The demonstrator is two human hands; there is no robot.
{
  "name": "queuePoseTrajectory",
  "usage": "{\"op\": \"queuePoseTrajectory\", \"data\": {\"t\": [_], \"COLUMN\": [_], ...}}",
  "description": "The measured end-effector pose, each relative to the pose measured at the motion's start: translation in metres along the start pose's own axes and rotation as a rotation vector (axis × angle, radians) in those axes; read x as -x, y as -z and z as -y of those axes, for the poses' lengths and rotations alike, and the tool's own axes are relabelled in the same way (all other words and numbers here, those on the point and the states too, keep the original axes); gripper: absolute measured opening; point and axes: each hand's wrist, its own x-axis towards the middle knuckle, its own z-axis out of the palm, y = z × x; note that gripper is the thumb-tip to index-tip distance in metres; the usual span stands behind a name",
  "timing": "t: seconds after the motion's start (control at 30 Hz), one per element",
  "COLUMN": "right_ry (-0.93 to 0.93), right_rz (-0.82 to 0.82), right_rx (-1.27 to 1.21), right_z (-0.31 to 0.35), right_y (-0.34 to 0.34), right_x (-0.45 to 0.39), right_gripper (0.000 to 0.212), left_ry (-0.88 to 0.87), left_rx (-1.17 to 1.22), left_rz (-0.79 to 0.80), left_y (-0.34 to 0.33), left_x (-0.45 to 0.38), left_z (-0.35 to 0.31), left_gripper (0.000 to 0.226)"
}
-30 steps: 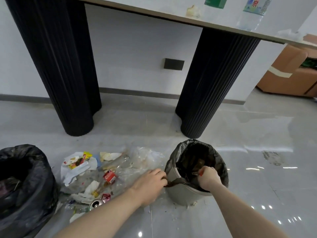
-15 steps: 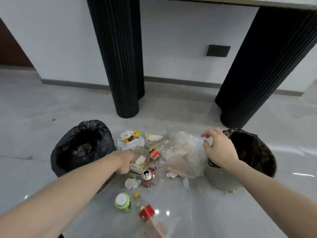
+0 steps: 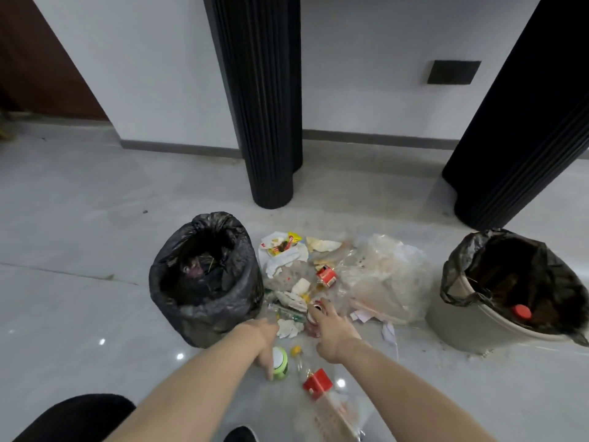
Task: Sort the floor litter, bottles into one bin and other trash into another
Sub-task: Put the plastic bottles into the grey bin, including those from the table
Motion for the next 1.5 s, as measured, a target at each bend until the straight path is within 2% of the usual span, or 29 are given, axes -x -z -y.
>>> {"op": "queuePoseTrajectory", "data": {"t": [0.1, 0.2, 0.3, 0.47, 0.63, 0.73, 0.87, 1.0, 1.07, 1.17, 1.3, 1.5], "right_ry": [0.017, 0.001, -0.053, -0.063, 0.035, 0.071, 0.048, -0.086, -0.192, -0.327, -0.467, -0.530], "right_rz": [0.002, 0.001, -0.021, -0.082, -0.179, -0.310, -0.599, -0.950, -1.020, -1.007, -0.932, -0.751], "right_rx": [0.023, 0.049, 0.097, 0.029, -0.070, -0.107, -0.250, -0.483, -0.533, -0.494, -0.447, -0.339], "right_z": [0.008, 0.010, 0.004, -0.012, -0.025, -0.045, -0.086, -0.144, -0.170, -0.204, -0.235, -0.254], "right_y": [-0.011, -0.014, -0.015, 0.010, 0.107, 0.157, 0.201, 0.202, 0.192, 0.175, 0.164, 0.159], "right_x": [-0.010, -0.018, -0.018, -0.001, 0.049, 0.095, 0.158, 0.190, 0.196, 0.201, 0.189, 0.164], "right_gripper": [0.102, 0.100, 0.080, 0.051, 0.055, 0.052, 0.045, 0.044, 0.044, 0.043, 0.053, 0.065], "left_ry": [-0.023, -0.074, -0.100, -0.100, -0.139, -0.188, -0.255, -0.302, -0.327, -0.347, -0.352, -0.328], "left_rx": [0.011, 0.061, 0.013, 0.005, 0.130, 0.146, 0.263, 0.450, 0.526, 0.575, 0.521, 0.570], "left_rz": [0.014, -0.055, -0.112, -0.220, -0.382, -0.444, -0.635, -0.751, -0.763, -0.776, -0.775, -0.744], "left_y": [-0.020, -0.032, -0.041, -0.019, 0.066, 0.109, 0.132, 0.132, 0.136, 0.137, 0.134, 0.140], "left_x": [-0.011, -0.016, -0.016, -0.005, 0.038, 0.074, 0.112, 0.122, 0.123, 0.118, 0.107, 0.092], "left_z": [-0.002, -0.007, -0.017, -0.024, -0.035, -0.045, -0.056, -0.078, -0.092, -0.111, -0.125, -0.130], "left_gripper": [0.112, 0.089, 0.064, 0.049, 0.065, 0.050, 0.038, 0.036, 0.036, 0.037, 0.037, 0.035]}}
